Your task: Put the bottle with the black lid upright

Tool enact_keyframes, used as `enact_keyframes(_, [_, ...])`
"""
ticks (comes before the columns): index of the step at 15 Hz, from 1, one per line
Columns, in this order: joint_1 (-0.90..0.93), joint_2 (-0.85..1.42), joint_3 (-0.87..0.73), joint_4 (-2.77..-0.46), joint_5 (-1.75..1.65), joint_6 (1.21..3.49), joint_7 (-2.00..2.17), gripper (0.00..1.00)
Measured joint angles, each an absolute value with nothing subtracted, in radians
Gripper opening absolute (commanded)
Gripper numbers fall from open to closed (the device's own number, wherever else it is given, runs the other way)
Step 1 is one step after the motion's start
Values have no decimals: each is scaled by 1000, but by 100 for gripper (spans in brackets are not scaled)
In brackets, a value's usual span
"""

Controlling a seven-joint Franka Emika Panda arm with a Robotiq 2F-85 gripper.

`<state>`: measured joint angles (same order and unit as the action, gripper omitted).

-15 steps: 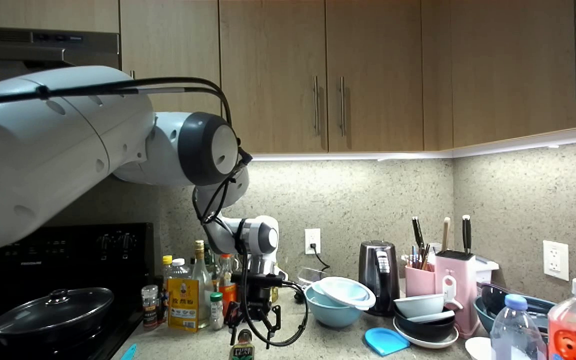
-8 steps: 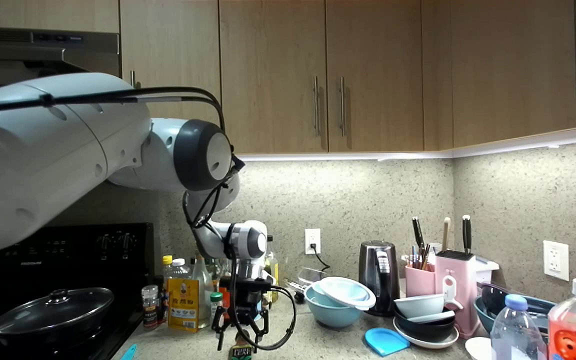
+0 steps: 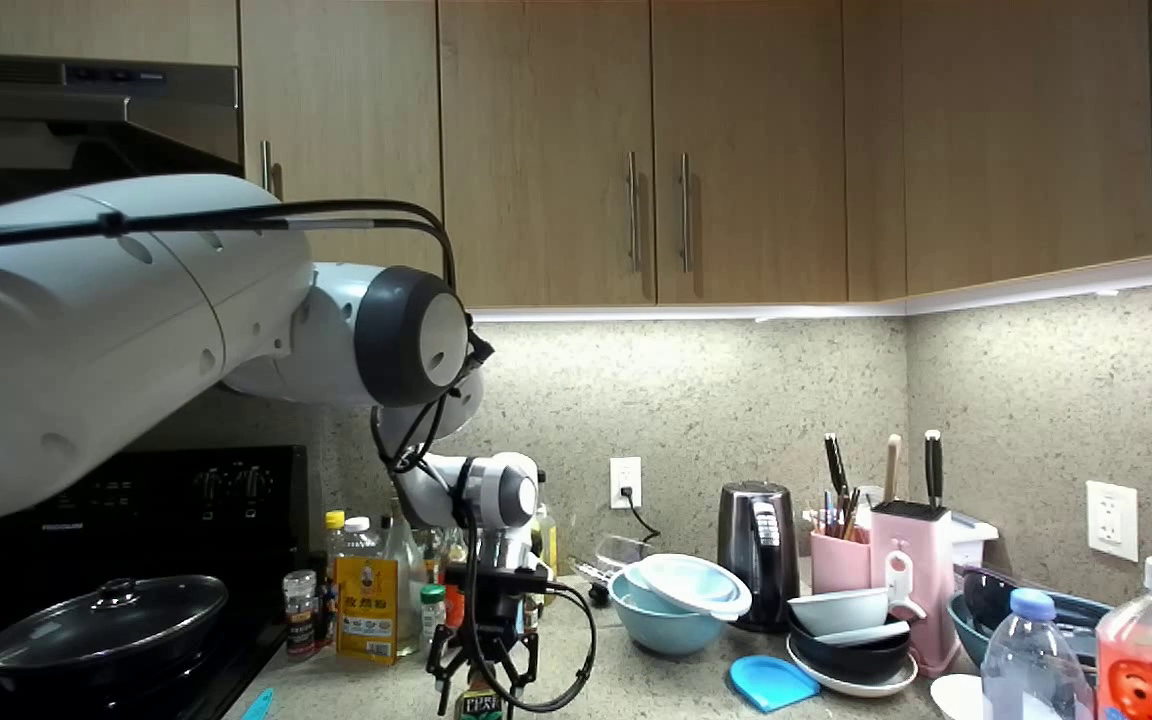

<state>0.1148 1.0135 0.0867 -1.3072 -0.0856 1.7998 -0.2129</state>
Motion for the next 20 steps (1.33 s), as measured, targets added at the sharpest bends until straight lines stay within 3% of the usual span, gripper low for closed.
enact_keyframes(3, [108, 1032, 88, -1268, -84, 1774, -219, 44])
enact_keyframes(11, [103, 1060, 92, -1206, -81, 1766, -223, 42])
enact_keyframes(20, [84, 1033, 199, -1208, -25, 2029, -348, 42])
